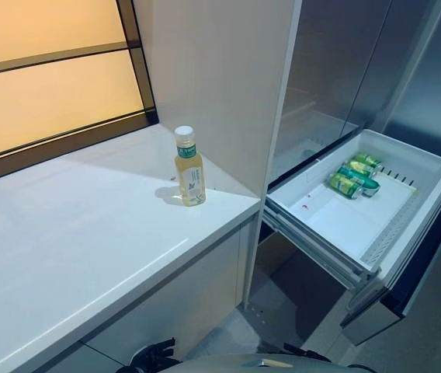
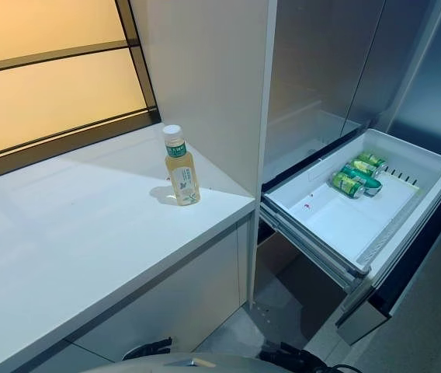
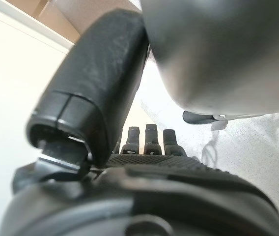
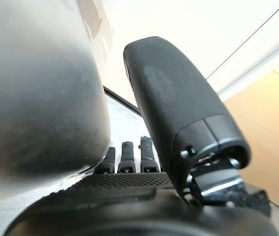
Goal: Put drinks into fridge and close the fridge
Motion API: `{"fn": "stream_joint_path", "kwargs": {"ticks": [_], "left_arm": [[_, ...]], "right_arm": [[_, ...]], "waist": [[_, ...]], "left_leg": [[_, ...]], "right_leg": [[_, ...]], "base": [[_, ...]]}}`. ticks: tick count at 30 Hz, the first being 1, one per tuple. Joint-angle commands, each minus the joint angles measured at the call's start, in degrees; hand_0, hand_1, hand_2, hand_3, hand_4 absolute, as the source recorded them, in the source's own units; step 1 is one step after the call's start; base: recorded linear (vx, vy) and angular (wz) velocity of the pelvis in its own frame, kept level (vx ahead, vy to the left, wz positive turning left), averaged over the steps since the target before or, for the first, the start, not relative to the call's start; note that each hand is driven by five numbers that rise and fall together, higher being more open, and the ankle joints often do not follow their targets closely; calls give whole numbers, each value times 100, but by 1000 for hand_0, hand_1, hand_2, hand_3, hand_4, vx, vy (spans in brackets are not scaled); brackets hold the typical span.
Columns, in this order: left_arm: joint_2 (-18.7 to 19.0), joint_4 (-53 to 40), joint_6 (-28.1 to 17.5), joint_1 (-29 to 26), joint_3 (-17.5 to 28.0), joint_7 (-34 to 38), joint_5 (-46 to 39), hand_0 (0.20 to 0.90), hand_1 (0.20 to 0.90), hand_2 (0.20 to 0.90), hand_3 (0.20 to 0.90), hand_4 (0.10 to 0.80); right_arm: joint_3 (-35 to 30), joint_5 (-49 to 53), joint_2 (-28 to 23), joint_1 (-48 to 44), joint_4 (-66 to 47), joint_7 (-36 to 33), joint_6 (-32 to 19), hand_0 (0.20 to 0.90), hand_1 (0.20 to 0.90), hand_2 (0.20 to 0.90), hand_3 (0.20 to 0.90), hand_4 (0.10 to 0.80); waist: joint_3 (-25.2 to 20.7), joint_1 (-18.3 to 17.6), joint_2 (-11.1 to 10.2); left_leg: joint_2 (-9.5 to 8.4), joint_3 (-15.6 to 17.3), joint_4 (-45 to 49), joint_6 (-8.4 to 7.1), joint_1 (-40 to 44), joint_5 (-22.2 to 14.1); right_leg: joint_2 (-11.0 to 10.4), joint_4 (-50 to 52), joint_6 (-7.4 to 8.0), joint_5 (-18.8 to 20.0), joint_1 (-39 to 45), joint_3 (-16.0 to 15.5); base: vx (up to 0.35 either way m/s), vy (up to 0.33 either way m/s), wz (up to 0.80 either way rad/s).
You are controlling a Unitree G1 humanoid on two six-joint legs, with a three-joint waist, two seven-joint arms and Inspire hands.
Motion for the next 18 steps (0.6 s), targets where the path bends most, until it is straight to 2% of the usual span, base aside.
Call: {"fn": "stream_joint_path", "kwargs": {"ticks": [1, 13, 18], "left_arm": [[-325, 270, -270, -337, -29, -112, 137, 900, 900, 900, 900, 800], [-272, 292, -447, -427, 92, 234, 100, 900, 900, 900, 900, 800], [-214, 154, -803, -529, 5, 191, 236, 900, 900, 900, 900, 800]], "right_arm": [[128, -40, 271, -241, 422, 280, 60, 900, 900, 900, 900, 800], [131, -34, 249, -279, 428, 291, 98, 900, 900, 900, 900, 800], [138, -112, 194, -310, 410, 310, 133, 900, 900, 900, 900, 800]], "waist": [[78, 4, -91], [45, 3, -105], [43, -24, -84]], "left_leg": [[-255, 146, 38, 182, -115, -138], [-252, 153, 38, 181, -100, -139], [-242, 185, 38, 172, -86, -141]], "right_leg": [[-166, 38, 426, -16, 122, 123], [-155, 58, 420, -32, 135, 138], [-151, 72, 414, -40, 141, 144]], "base": [[0, 0, 0], [0, 0, 0], [0, 0, 0]]}}
